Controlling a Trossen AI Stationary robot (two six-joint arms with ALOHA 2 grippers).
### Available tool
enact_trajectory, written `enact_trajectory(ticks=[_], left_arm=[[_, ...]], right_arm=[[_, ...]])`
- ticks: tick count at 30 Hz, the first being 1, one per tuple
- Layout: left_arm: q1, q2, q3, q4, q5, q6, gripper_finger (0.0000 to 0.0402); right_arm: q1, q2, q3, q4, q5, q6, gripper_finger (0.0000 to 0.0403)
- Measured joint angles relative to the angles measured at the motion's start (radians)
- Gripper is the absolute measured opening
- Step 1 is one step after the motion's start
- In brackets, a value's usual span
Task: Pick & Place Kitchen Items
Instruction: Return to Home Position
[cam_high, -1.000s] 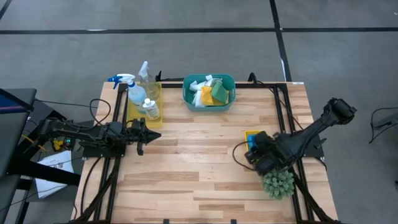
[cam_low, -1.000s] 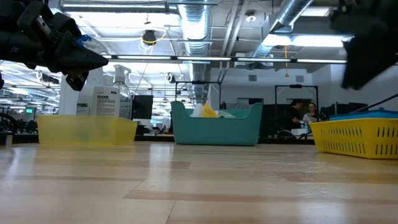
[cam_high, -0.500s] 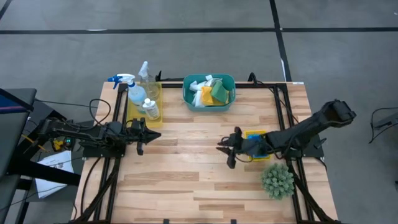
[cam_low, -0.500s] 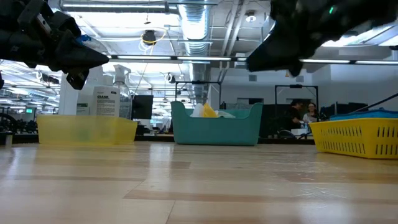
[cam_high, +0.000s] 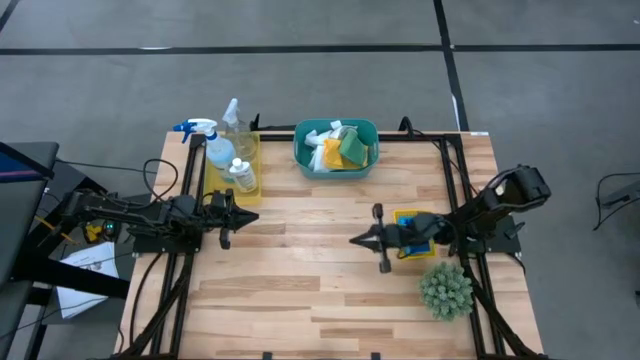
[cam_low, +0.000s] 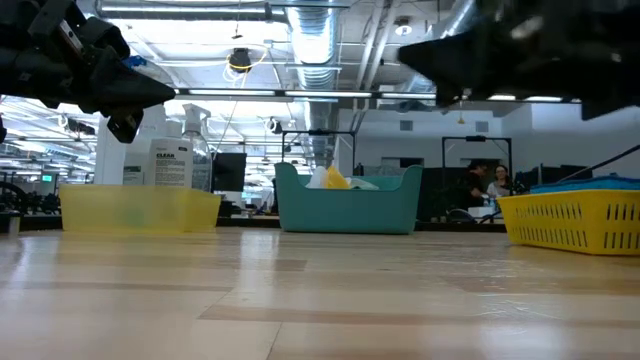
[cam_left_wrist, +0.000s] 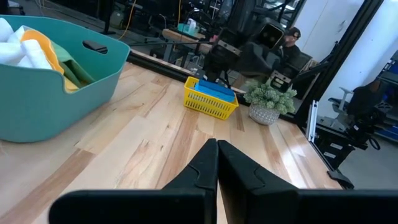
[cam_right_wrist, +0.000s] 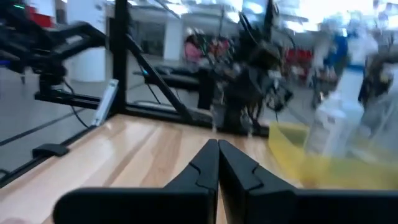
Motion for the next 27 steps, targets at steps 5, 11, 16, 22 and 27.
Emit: enact_trajectory(ticks=[5, 11, 16, 22, 27], left_arm=[[0.000, 0.000, 0.000, 0.000, 0.000, 0.000, 0.0003], [0.000, 0.000, 0.000, 0.000, 0.000, 0.000, 0.0003], [0.000, 0.000, 0.000, 0.000, 0.000, 0.000, 0.0003], [0.000, 0.000, 0.000, 0.000, 0.000, 0.000, 0.0003], [0.000, 0.000, 0.000, 0.000, 0.000, 0.000, 0.0003]], right_arm=[[0.021, -0.014, -0.141, 0.185, -0.004, -0.061, 0.0001], [0.047, -0.131, -0.259, 0.198, 0.008, -0.042, 0.0000], [0.078, -0.300, -0.319, 0.129, 0.012, -0.022, 0.0000], [0.122, -0.443, -0.320, 0.082, 0.024, -0.083, 0.0000], [0.147, -0.501, -0.320, -0.003, 0.102, -0.144, 0.0000]])
